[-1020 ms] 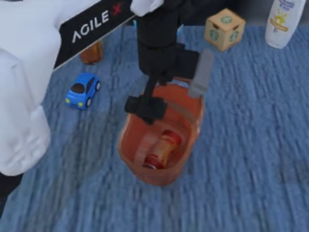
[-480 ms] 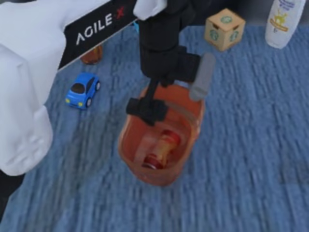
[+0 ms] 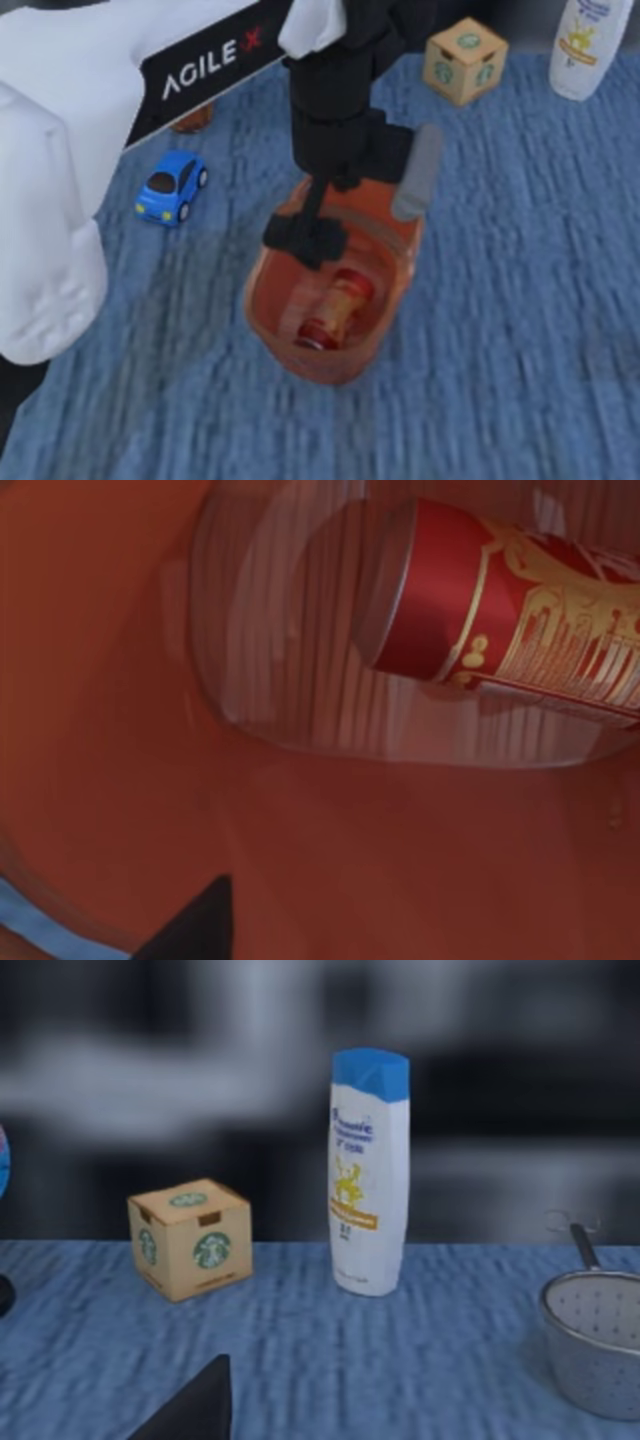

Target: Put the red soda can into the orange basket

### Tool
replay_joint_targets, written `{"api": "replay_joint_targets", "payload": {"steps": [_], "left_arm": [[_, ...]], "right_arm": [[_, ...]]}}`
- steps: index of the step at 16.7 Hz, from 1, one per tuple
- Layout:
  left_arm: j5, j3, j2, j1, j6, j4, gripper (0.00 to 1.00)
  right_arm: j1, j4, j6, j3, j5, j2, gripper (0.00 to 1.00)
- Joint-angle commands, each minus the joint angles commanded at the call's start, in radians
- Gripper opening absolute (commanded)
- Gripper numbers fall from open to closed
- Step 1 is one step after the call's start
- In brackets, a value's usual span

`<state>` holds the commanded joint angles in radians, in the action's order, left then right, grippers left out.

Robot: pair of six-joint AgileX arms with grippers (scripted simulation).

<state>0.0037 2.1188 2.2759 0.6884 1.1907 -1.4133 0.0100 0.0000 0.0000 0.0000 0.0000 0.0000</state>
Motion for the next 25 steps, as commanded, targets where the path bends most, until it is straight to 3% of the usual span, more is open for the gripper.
{"api": "replay_joint_targets", "payload": {"steps": [12, 25], "left_arm": [[0.0, 0.0, 0.0, 0.0, 0.0, 0.0, 0.02], [0.0, 0.0, 0.0, 0.0, 0.0, 0.0, 0.0]], "right_arm": [[0.0, 0.0, 0.0, 0.0, 0.0, 0.0, 1.0], [0.0, 0.0, 0.0, 0.0, 0.0, 0.0, 1.0]]}}
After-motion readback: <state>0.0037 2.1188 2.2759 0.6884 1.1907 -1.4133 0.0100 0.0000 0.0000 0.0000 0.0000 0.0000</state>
